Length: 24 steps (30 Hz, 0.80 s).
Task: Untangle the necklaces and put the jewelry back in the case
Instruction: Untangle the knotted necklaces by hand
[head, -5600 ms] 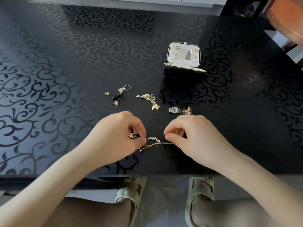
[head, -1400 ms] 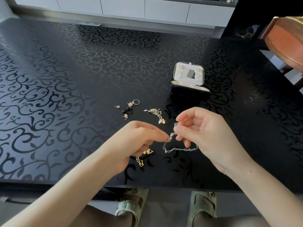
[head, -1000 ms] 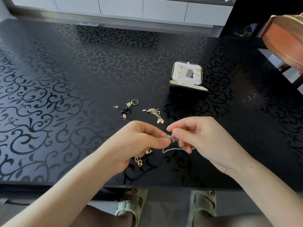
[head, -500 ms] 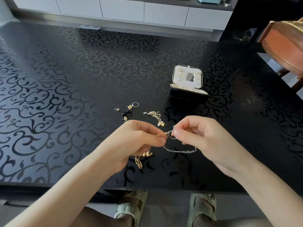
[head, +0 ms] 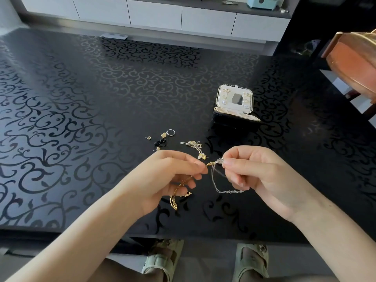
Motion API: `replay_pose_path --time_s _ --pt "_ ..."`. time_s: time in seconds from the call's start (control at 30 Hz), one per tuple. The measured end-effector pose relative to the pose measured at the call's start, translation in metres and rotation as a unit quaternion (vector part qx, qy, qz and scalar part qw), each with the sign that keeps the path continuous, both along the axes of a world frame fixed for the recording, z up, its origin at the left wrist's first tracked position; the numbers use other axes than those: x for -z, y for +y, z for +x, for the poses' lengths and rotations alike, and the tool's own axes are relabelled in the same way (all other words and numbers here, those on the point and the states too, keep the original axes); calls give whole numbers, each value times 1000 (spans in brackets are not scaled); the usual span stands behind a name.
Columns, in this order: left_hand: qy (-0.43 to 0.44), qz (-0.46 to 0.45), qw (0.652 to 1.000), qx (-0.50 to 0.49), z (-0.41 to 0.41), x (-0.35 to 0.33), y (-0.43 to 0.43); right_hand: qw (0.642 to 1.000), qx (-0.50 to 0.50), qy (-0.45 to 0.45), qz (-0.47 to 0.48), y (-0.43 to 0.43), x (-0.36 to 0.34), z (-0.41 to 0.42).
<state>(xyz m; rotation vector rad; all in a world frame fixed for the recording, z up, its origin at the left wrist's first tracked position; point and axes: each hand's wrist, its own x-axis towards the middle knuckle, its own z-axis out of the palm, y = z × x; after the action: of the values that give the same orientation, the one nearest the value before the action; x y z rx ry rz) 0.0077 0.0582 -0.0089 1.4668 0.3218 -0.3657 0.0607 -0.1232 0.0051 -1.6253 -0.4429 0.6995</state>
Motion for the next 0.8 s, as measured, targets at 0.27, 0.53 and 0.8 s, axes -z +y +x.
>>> replay_pose_path --time_s 0.27,0.53,0.8 --pt "-68 8 997 43 -2 -4 -2 1000 16 -12 -7 2 -3 2" --pt "-55 -23 998 -34 0 -4 0 999 13 -38 -9 3 -7 3" --pt "-238 109 955 -137 -2 -8 -9 995 14 -100 -17 1 -15 1"
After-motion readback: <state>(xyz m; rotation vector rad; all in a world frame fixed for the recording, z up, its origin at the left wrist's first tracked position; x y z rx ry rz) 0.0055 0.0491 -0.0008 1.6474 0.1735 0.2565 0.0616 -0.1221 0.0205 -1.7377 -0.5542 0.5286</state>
